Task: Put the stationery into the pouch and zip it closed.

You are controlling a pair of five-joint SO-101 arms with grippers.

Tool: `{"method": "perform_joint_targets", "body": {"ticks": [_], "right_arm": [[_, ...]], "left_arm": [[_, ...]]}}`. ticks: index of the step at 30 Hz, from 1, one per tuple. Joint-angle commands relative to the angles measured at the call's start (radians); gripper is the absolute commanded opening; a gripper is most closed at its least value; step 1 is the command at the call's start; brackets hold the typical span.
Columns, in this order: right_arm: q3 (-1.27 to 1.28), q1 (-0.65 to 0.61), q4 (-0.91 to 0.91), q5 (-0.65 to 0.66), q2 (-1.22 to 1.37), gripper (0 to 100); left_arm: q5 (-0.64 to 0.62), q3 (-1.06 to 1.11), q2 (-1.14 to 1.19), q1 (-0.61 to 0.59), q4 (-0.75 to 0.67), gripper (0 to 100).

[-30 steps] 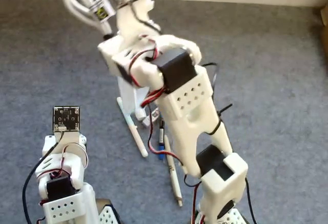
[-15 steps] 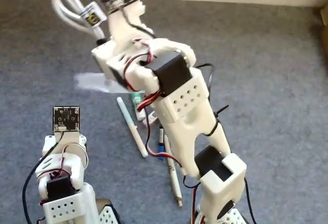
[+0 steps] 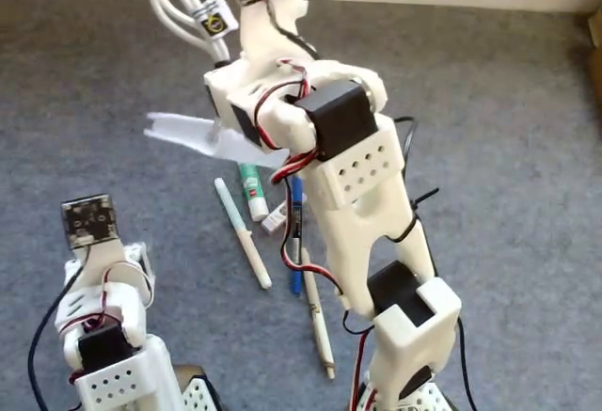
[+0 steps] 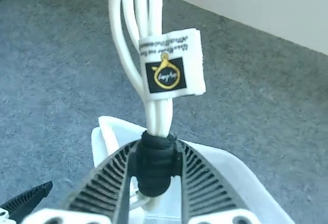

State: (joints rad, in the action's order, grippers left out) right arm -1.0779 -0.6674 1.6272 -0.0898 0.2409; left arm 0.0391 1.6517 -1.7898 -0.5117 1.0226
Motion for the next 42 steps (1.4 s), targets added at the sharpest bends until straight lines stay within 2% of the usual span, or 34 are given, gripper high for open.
{"method": "perform_joint_targets", "body": {"ticks": [1, 5, 11, 14, 19, 24, 32, 39, 42], "right_arm": [[-0.051, 0.039, 0.004, -0.069, -0.068, 0.4], [-0.05, 0.053, 0.005, -0.072, -0.067, 0.4], [-0.05, 0.056, 0.01, -0.072, -0.068, 0.4], [-0.051, 0.081, 0.053, -0.072, -0.068, 0.4], [-0.051, 0.159, 0.111, -0.072, -0.07, 0.4], [-0.051, 0.194, 0.136, -0.068, -0.071, 0.4], [-0.051, 0.245, 0.136, -0.064, -0.071, 0.4], [-0.044, 0.229, 0.136, -0.061, -0.122, 0.4], [-0.038, 0.196, 0.137, 0.012, -0.203, 0.4]], "left_arm": [[-0.114, -0.163, -0.012, -0.008, 0.008, 26], [-0.176, -0.265, -0.012, 0.042, 0.011, 26], [-0.183, -0.291, -0.005, 0.263, 0.003, 26], [-0.193, -0.289, -0.002, 0.335, -0.051, 26], [-0.252, -0.289, -0.001, 0.352, -0.186, 25], [-0.255, -0.291, -0.001, 0.438, -0.261, 20], [-0.261, -0.404, -0.012, 0.463, -0.25, 19], [-0.269, -0.484, -0.002, 0.515, -0.157, 19], [-0.269, -0.473, -0.012, 0.539, -0.114, 19]]}}
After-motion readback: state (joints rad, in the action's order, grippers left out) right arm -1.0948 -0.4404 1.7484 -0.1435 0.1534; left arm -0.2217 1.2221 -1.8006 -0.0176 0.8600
